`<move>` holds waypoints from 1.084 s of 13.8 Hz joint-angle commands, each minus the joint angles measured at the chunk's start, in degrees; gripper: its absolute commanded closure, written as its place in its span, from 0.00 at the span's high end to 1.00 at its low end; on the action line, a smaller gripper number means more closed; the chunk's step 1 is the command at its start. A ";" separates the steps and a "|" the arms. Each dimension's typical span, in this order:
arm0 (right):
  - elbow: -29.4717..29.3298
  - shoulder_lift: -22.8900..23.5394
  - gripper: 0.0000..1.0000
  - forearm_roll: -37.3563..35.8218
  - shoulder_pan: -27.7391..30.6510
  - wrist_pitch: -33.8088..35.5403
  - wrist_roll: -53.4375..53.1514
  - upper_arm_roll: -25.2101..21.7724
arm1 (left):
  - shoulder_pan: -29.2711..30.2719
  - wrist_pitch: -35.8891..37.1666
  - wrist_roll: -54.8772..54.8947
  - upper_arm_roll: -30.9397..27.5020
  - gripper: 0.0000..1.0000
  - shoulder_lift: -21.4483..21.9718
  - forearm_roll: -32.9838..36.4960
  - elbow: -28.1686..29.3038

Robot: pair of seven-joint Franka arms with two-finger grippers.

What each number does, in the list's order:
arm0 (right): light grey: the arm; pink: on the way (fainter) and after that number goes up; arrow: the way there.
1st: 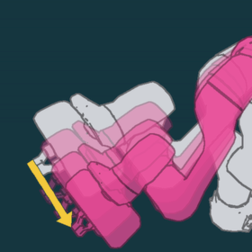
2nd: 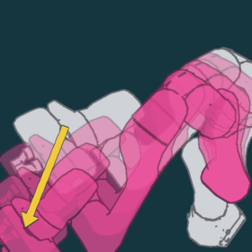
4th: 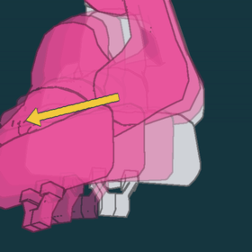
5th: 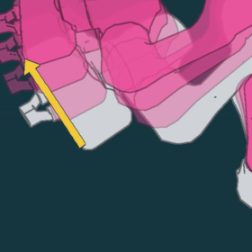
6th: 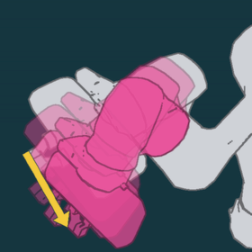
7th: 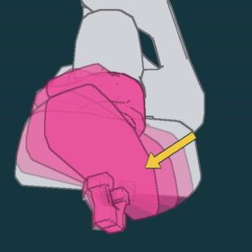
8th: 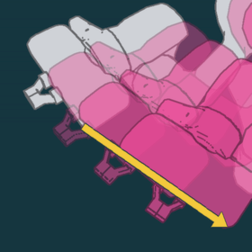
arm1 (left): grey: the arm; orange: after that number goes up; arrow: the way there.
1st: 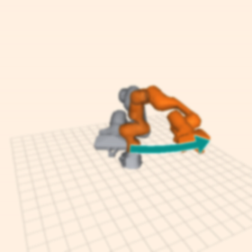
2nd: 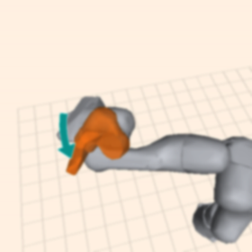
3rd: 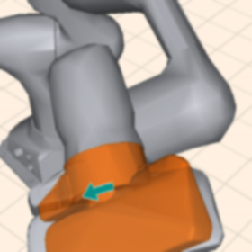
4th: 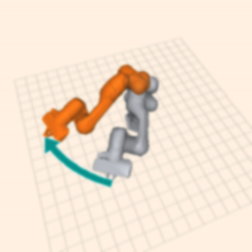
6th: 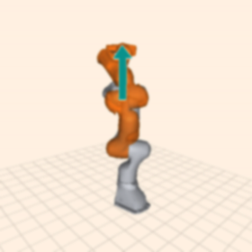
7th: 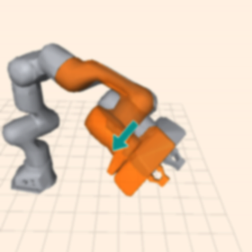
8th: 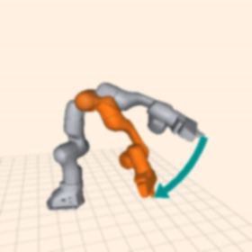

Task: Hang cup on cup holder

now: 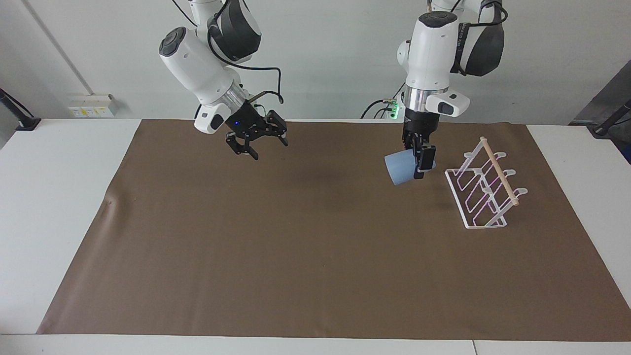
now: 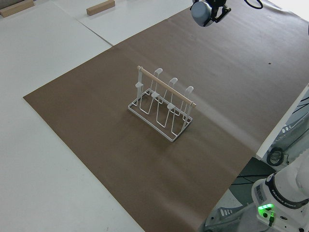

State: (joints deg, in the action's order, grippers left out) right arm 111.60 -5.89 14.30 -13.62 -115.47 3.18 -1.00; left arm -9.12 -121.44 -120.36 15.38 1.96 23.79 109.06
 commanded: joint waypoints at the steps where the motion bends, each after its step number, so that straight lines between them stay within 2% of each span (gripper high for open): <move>1: -4.27 0.61 1.00 -8.90 2.88 4.37 -0.45 0.38 | 0.77 2.25 0.83 0.27 0.00 -1.16 8.26 0.98; 3: -6.30 0.79 1.00 -14.02 4.20 6.39 -0.37 0.30 | 2.78 3.66 0.83 0.18 0.00 -2.22 12.92 0.90; 6: -9.02 0.80 1.00 -14.22 7.45 8.33 -0.45 0.21 | 5.85 4.63 1.36 0.18 0.00 -3.45 19.96 0.89; 9: -14.38 0.79 1.00 -14.22 11.58 14.64 -0.89 0.12 | 8.41 5.42 3.11 0.18 0.00 -3.80 25.16 1.33; 11: -17.98 0.97 1.00 -14.22 14.04 20.61 -0.89 0.12 | 9.63 5.77 3.29 0.18 0.00 -3.55 30.32 3.87; 13: -21.15 1.76 1.00 -14.39 15.28 25.71 -0.89 0.12 | 10.08 5.95 3.20 0.18 0.00 -3.28 31.32 4.75; 15: -20.73 1.94 1.00 -15.44 15.46 26.44 -1.07 0.12 | 10.08 5.69 3.12 0.18 0.00 -1.09 33.59 9.22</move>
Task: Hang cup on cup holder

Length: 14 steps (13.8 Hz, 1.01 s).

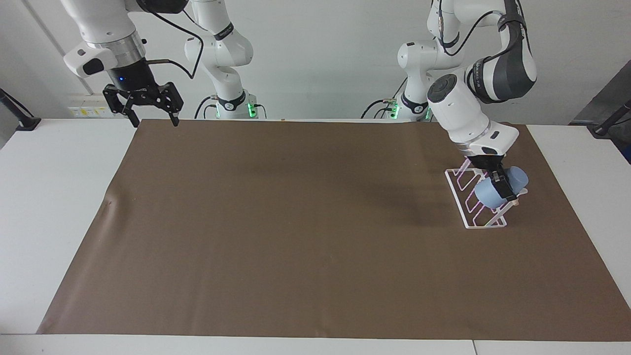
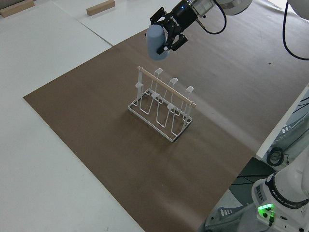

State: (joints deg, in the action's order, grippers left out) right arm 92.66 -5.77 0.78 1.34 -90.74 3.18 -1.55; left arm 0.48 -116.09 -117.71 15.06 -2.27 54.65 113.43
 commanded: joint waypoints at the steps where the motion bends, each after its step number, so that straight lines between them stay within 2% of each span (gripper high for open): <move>1: -1.17 1.82 1.00 -1.92 1.37 1.88 -1.68 0.67 | 0.49 0.08 0.55 0.50 0.00 4.28 3.79 7.13; 3: 1.81 0.95 1.00 -1.57 3.57 1.27 -2.12 0.67 | 0.49 0.42 0.38 0.50 0.00 4.81 3.89 8.29; 7: 5.25 -0.81 1.00 -1.83 3.05 0.22 -1.95 0.32 | 1.10 -0.01 0.12 0.50 0.00 6.39 4.85 11.54; 12: 4.81 -0.47 1.00 -1.04 1.03 -1.20 -2.56 -0.30 | 1.72 -1.51 -0.50 0.50 0.00 6.40 5.29 12.25; 13: 5.08 -0.64 1.00 -0.87 1.03 -0.93 -3.08 -0.30 | 1.72 -1.68 -0.59 0.50 0.06 6.40 5.29 12.25; 14: 5.17 -0.73 1.00 -0.86 1.03 -1.02 -4.74 -0.30 | 1.63 -1.60 -0.59 0.50 0.30 6.48 5.29 12.25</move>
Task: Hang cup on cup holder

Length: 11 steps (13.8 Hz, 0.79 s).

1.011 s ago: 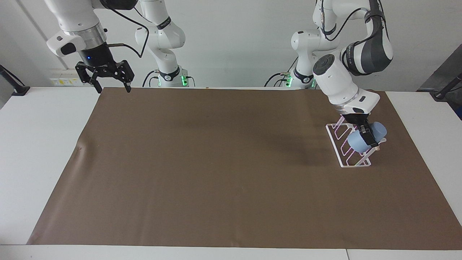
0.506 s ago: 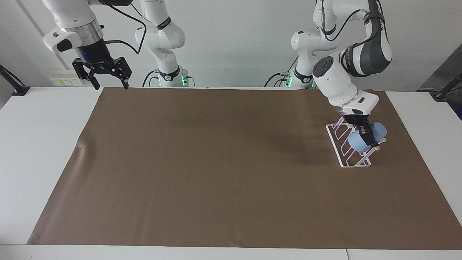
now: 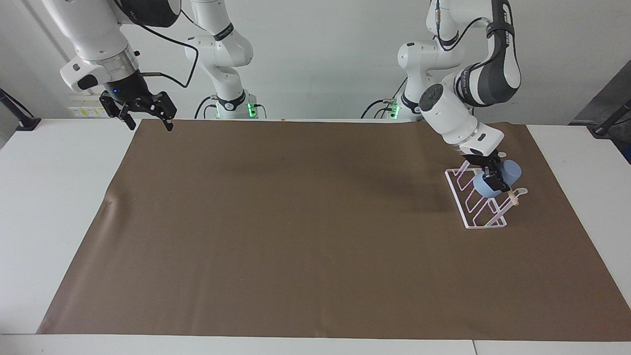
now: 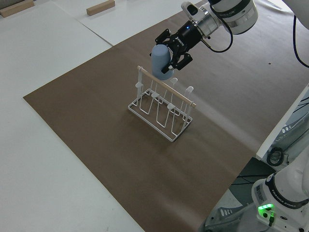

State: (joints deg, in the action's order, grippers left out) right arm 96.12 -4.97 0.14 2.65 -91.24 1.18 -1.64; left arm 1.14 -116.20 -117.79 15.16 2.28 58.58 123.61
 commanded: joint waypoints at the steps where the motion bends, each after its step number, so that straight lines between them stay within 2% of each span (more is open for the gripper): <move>1: 1.71 -1.53 1.00 -0.32 -0.27 -0.60 -3.28 -0.04 | 0.97 -1.49 -0.51 0.48 0.55 1.94 1.36 2.07; 2: 1.88 -1.62 1.00 -0.32 -0.36 -0.78 -3.46 0.14 | 0.97 -1.49 -0.69 0.48 0.84 1.94 1.36 2.07; 3: 2.23 -1.79 1.00 -0.32 -0.36 -1.04 -3.72 0.14 | 1.06 -1.49 -1.04 0.40 1.00 1.94 1.36 2.07; 8: 2.93 -1.97 1.00 -1.28 -0.45 -1.22 -3.99 0.23 | 0.45 -1.75 -0.78 0.57 1.00 1.76 1.36 1.64; 11: 3.11 -1.97 1.00 -1.29 -0.36 -1.57 -3.73 0.32 | -0.95 0.00 1.86 0.92 1.00 -0.51 -0.56 -4.15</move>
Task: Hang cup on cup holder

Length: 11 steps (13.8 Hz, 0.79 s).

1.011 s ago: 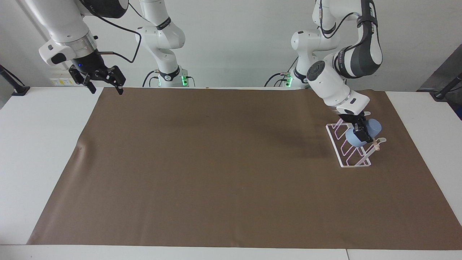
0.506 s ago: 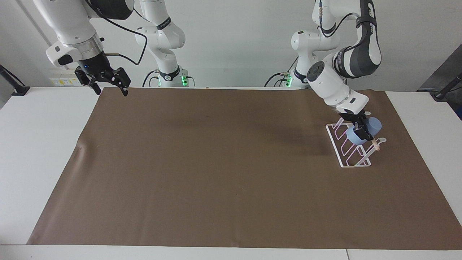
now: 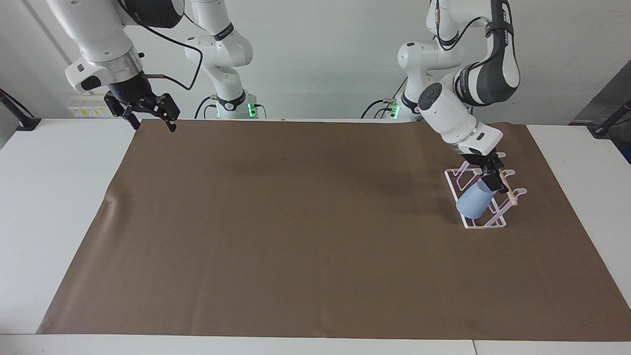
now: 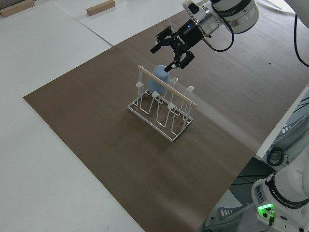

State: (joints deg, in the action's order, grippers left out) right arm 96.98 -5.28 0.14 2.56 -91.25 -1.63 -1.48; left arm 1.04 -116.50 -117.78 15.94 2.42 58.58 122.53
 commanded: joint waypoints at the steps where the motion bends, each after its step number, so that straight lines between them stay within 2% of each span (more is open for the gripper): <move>1: 2.25 -1.66 1.00 -1.29 -0.27 -1.57 -1.01 0.16 | -2.26 0.23 3.07 0.14 1.00 -1.36 -2.14 -5.44; 3: 2.25 -1.75 1.00 -1.29 -0.36 -1.57 -1.01 0.25 | -3.06 -0.56 12.16 0.23 1.00 -2.42 -7.92 -10.01; 7: 2.25 -1.75 1.00 -1.29 -0.27 -1.57 -1.10 0.25 | -4.03 -0.22 57.11 0.14 1.00 -1.81 -24.86 -17.40; 9: 2.25 -1.75 1.00 -1.29 -0.27 -1.57 -1.10 0.25 | -3.24 0.66 66.24 -0.65 1.00 -1.20 -33.85 -19.52; 11: 2.43 -1.75 1.00 -1.29 -0.27 -1.57 -1.27 0.25 | -2.63 2.50 76.15 -1.09 1.00 -1.02 -35.72 -20.75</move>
State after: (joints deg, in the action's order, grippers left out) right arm 97.37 -5.51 0.14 2.55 -91.25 -1.63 -1.40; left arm -2.34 -116.39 -52.76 15.33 1.51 26.04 103.84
